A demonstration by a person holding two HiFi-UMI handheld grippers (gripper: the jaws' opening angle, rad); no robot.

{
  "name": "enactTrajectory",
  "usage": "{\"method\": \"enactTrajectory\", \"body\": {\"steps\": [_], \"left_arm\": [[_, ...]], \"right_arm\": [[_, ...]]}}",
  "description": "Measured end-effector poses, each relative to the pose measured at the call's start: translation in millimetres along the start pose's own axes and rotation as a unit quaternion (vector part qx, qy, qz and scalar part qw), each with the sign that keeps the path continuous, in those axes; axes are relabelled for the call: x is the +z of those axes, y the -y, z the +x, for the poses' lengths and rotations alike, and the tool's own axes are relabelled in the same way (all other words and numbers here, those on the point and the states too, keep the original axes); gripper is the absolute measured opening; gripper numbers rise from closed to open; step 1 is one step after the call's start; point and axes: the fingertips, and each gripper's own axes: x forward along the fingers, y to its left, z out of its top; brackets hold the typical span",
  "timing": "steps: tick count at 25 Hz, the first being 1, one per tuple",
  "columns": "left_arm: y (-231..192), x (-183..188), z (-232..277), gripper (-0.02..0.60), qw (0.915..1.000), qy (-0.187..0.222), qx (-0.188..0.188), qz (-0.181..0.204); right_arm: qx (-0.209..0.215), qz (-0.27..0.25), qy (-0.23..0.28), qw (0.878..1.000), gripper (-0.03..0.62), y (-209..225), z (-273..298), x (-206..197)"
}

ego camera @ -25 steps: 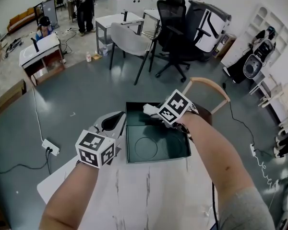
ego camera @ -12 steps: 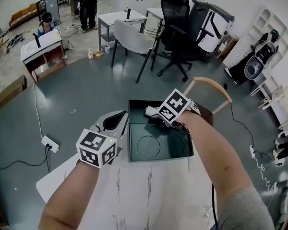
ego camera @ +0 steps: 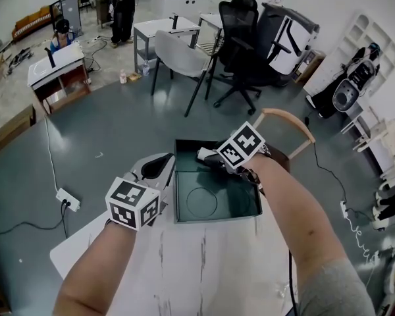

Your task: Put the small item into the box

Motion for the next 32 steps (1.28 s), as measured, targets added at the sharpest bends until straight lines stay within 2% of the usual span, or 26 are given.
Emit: {"method": "enactTrajectory", "body": {"steps": [9,20,25,32], "left_arm": [[7.4,15.6,-5.0,0.006,1.0000,0.003,-0.001,0.009],[32.1,68.8,-17.7,0.005,0.9994,0.019,-0.005,0.027],[44.5,92.1,-33.7,0.006,0.9991,0.026,-0.010,0.033],[67.2,117.7,-56.8,0.005,0.9986,0.025,-0.017,0.044]], "right_arm": [[-0.023,0.033,0.060,0.997,0.245,3.7,-30.0,14.3],[-0.040,0.078,0.135,0.987,0.245,-15.7,-92.4,28.5],[-0.044,0.094,0.152,0.983,0.244,-35.3,-118.1,30.7],[-0.065,0.106,0.177,0.976,0.185,-58.4,-160.7,28.8]]}}
